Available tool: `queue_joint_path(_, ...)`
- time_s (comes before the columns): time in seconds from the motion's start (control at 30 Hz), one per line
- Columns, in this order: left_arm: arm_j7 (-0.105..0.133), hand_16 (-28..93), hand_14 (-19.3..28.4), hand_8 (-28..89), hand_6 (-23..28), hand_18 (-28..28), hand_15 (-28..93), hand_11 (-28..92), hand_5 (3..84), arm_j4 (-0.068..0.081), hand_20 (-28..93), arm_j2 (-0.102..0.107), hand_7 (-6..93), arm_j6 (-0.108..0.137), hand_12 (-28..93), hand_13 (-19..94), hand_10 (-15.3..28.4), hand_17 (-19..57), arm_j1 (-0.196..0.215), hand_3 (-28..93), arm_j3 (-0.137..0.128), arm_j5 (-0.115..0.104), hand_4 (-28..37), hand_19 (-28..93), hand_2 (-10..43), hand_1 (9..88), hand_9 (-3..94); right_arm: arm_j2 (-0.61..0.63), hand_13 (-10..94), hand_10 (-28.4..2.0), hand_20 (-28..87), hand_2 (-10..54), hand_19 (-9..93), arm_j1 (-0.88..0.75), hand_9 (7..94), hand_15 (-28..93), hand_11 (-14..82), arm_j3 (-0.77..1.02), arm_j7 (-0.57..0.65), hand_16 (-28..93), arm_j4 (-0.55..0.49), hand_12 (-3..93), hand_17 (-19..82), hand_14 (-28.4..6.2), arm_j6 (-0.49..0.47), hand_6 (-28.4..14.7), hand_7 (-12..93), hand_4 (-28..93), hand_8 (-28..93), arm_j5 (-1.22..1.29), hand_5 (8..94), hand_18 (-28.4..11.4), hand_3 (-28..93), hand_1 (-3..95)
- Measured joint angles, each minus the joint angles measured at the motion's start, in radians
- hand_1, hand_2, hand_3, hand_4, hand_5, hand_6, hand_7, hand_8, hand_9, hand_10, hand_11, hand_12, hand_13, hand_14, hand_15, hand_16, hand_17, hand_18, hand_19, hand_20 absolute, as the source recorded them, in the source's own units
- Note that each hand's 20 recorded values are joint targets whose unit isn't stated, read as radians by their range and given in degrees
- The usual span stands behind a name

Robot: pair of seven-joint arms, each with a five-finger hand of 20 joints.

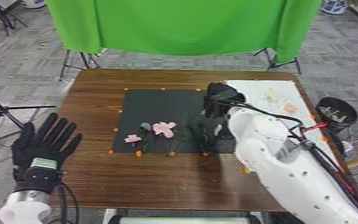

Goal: Arrange flowers

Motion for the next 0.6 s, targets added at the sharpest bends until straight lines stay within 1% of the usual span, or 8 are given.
queue_joint_path(0.23,-0.009,-6,16.1,-9,9.0,15.2,35,19,38.5,0.000,8,0.001,13.8,0.000,11,21,15.7,-9.6,-0.005,71,0.003,0.001,-28.3,37,12.7,26.5,31.8,-0.060,73,-8.1,36,-9.5,81,0.004,81.4,58,5.3,-0.060,-0.029,30,0.003,34.2,35,-7.6,-0.035,0.4,28,-28,1,0.000,73.2,-22.3,67,60.3)
queue_joint_path(0.33,-0.018,-6,16.1,-9,9.0,15.2,35,19,38.6,0.001,8,0.001,13.7,0.000,11,21,15.7,-9.6,-0.008,71,0.003,0.002,-28.3,37,12.7,26.5,31.8,-0.074,73,-8.0,36,-9.5,81,0.004,81.1,58,5.2,-0.082,-0.035,30,0.007,33.8,35,-7.5,-0.046,0.5,28,-28,0,-0.005,72.5,-22.3,67,60.4)
queue_joint_path(0.5,-0.032,-6,16.0,-9,9.1,15.3,35,19,38.7,0.003,8,0.000,13.7,0.001,11,21,15.8,-9.6,-0.014,70,-0.001,0.005,-28.3,37,13.4,26.6,32.0,-0.088,73,-8.5,36,-9.5,81,0.002,79.6,58,4.9,-0.099,-0.037,31,0.016,33.2,34,-7.4,-0.057,0.0,27,-28,0,-0.011,70.9,-22.3,67,60.1)
queue_joint_path(0.57,-0.038,-6,16.0,-9,9.1,15.3,35,19,38.7,0.003,8,0.000,13.7,0.003,11,21,15.8,-9.6,-0.014,70,-0.003,0.007,-28.3,37,13.5,26.6,31.9,-0.092,72,-8.9,36,-9.5,80,0.001,78.3,58,5.5,-0.101,-0.037,31,0.020,31.9,34,-7.1,-0.059,-0.5,26,-28,0,-0.014,69.6,-22.3,67,60.1)
queue_joint_path(0.6,-0.041,-6,16.0,-9,9.1,15.3,35,19,38.7,0.003,8,0.000,13.7,0.003,11,21,15.9,-9.6,-0.014,70,-0.004,0.007,-28.3,37,13.5,26.5,31.9,-0.093,72,-9.6,35,-9.5,80,0.000,76.6,57,7.1,-0.102,-0.037,32,0.022,30.2,34,-7.0,-0.060,-0.8,26,-28,-1,-0.015,68.6,-22.3,67,60.1)
